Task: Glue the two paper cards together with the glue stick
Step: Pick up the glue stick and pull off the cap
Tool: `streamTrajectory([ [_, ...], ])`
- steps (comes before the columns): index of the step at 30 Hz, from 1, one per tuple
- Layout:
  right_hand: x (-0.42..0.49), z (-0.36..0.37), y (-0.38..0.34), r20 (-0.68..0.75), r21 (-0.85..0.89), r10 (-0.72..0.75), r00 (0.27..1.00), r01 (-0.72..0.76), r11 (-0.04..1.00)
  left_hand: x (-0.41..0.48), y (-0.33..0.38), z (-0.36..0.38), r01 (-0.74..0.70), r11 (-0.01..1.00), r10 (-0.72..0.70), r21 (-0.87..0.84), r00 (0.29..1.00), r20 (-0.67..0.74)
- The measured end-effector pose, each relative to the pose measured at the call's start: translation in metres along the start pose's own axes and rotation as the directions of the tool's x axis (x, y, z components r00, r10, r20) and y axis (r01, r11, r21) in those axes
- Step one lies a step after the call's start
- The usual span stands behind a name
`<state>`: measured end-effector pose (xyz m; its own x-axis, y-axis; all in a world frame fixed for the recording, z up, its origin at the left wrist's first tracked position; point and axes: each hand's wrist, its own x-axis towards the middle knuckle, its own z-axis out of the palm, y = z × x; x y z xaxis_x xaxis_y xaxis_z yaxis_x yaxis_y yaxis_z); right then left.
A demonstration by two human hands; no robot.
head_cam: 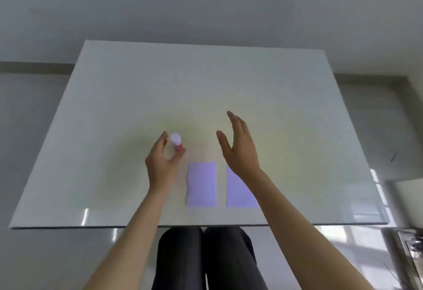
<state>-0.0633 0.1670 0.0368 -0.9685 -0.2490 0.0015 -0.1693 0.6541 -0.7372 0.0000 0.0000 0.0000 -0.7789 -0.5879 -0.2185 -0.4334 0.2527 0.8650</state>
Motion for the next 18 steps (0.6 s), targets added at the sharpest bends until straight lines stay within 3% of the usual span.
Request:
streamTrajectory([
  [6, -0.009, 0.022, 0.03, -0.235, 0.14, -0.149, 0.961, 0.186, 0.973, 0.012, -0.033, 0.024, -0.165, 0.982, 0.15, -0.088, 0.976, -0.156],
  [10, -0.027, 0.016, 0.034, -0.311, 0.264, -0.18, 0.933, 0.267, 0.927, -0.001, -0.029, 0.024, -0.371, 0.92, 0.342, -0.13, 0.918, -0.198],
  [12, -0.045, 0.012, 0.032, -0.274, 0.394, -0.133, 0.953, 0.237, 0.888, -0.024, -0.024, 0.019, -0.502, 0.861, 0.483, -0.084, 0.858, -0.177],
  [15, -0.074, 0.0, 0.027, -0.114, 0.607, 0.007, 0.993, 0.064, 0.792, -0.06, -0.013, 0.007, -0.649, 0.757, 0.653, 0.074, 0.748, -0.119],
  [18, -0.094, -0.012, 0.022, 0.03, 0.584, 0.06, 0.998, -0.066, 0.809, -0.088, -0.003, -0.005, -0.737, 0.644, 0.761, 0.204, 0.646, -0.069],
])
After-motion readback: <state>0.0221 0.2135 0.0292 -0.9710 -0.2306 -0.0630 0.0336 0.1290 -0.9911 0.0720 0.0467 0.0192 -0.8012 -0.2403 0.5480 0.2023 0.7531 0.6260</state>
